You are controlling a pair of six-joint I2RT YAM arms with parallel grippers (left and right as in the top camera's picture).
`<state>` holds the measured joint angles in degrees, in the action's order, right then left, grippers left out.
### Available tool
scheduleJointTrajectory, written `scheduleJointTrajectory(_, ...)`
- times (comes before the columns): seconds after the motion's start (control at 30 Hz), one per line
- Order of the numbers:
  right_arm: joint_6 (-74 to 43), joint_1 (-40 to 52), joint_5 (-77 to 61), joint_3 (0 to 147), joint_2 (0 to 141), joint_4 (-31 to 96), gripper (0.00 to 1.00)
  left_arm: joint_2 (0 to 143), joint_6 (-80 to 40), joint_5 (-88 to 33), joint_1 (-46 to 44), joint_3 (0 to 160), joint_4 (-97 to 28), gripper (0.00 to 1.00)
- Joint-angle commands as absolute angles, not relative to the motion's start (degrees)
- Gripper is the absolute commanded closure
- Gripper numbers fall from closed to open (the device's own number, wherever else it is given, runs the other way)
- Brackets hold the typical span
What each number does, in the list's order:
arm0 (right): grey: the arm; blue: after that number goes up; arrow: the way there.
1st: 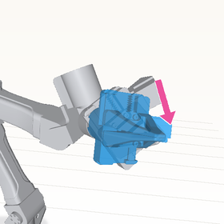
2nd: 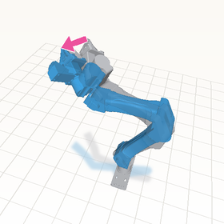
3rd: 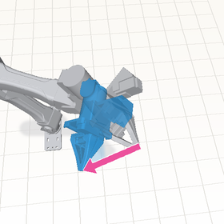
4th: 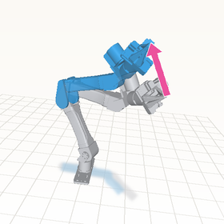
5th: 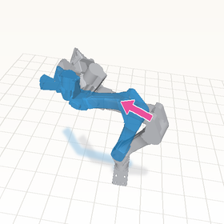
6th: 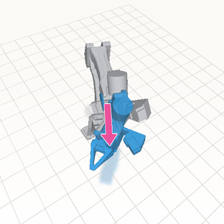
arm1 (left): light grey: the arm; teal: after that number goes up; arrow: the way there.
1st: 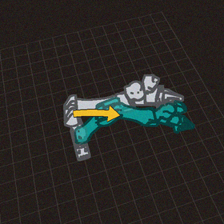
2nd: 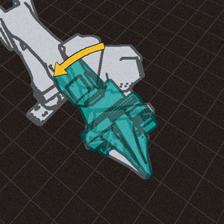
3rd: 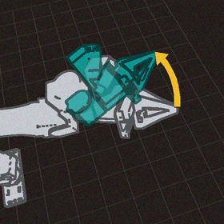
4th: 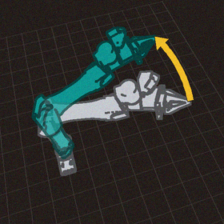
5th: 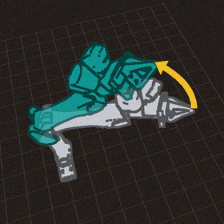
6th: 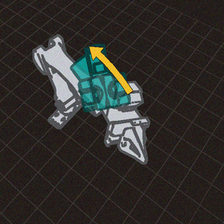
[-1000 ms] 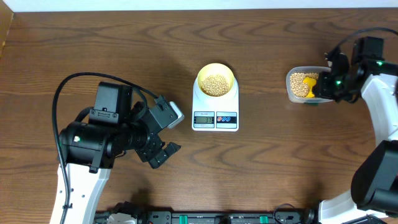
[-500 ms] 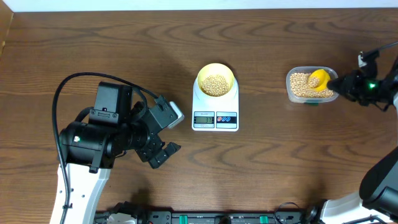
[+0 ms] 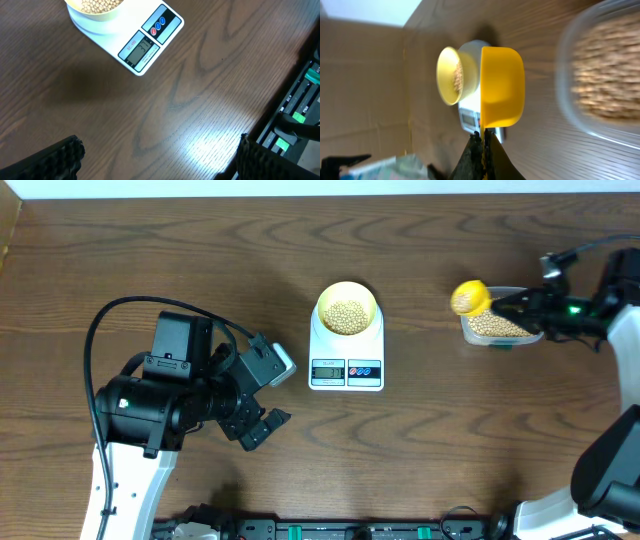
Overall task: Scoop item into bowl and weigh 50g on scale
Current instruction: 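Carry the filled scoop with right gripper over the yellow bowl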
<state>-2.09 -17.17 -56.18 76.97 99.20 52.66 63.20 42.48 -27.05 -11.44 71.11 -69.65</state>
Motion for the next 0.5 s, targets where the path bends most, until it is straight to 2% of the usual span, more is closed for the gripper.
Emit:
scheduleJointTrajectory(0.0,-5.6,-11.5,-58.7,77.0,99.7,51.0,0.99,62.9,43.5,-27.2,-11.2,72.2,-69.8,0.01)
scheduleJointTrajectory(0.2,-13.1,-1.5,-58.6,77.0,99.7,40.4,0.99,62.9,43.5,-27.2,-11.2,72.2,-69.8,0.01)
scheduleJointTrajectory(0.47,-14.7,7.3,-52.2,77.1,99.6,30.5,0.99,62.9,43.5,-27.2,-11.2,72.2,-69.8,0.01)
